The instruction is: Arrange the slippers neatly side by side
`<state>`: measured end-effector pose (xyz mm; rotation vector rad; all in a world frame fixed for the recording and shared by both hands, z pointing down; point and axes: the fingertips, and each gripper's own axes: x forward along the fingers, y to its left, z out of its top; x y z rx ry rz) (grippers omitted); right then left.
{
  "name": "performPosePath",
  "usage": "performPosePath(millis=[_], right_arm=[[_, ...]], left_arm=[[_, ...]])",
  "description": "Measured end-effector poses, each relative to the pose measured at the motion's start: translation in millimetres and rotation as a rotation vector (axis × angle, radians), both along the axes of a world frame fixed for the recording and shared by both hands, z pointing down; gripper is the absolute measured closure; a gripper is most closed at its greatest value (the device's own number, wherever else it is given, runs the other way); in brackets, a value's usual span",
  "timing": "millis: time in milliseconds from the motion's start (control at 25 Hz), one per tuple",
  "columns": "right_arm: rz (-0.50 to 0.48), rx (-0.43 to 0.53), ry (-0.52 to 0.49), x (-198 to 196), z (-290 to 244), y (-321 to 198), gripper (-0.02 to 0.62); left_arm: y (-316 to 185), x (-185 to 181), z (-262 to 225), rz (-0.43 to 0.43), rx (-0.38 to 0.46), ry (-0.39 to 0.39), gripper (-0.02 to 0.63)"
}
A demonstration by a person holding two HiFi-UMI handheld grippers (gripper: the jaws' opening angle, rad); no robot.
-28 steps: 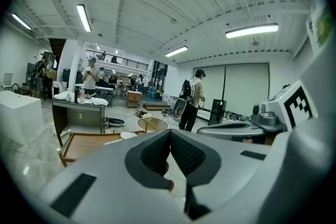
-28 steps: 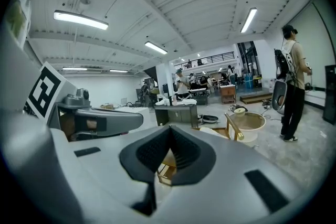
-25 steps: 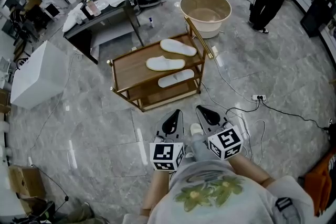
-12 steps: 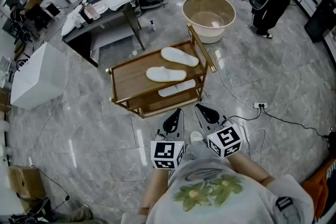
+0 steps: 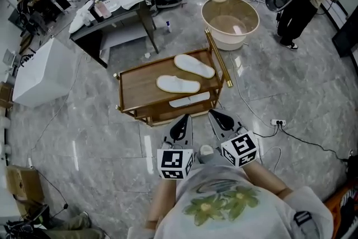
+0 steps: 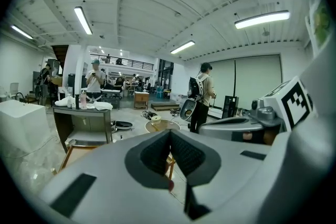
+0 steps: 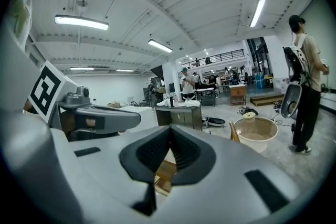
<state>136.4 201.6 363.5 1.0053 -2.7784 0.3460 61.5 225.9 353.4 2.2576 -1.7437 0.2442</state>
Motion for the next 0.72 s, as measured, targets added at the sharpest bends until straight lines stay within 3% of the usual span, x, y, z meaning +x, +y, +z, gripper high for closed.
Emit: performPosePath(millis=[720], right_arm=[[0.012, -0.064, 0.039, -24, 26, -53, 0.589]], left_arm=[[-56, -24, 25, 0.082, -0.072, 0.004, 0.591]])
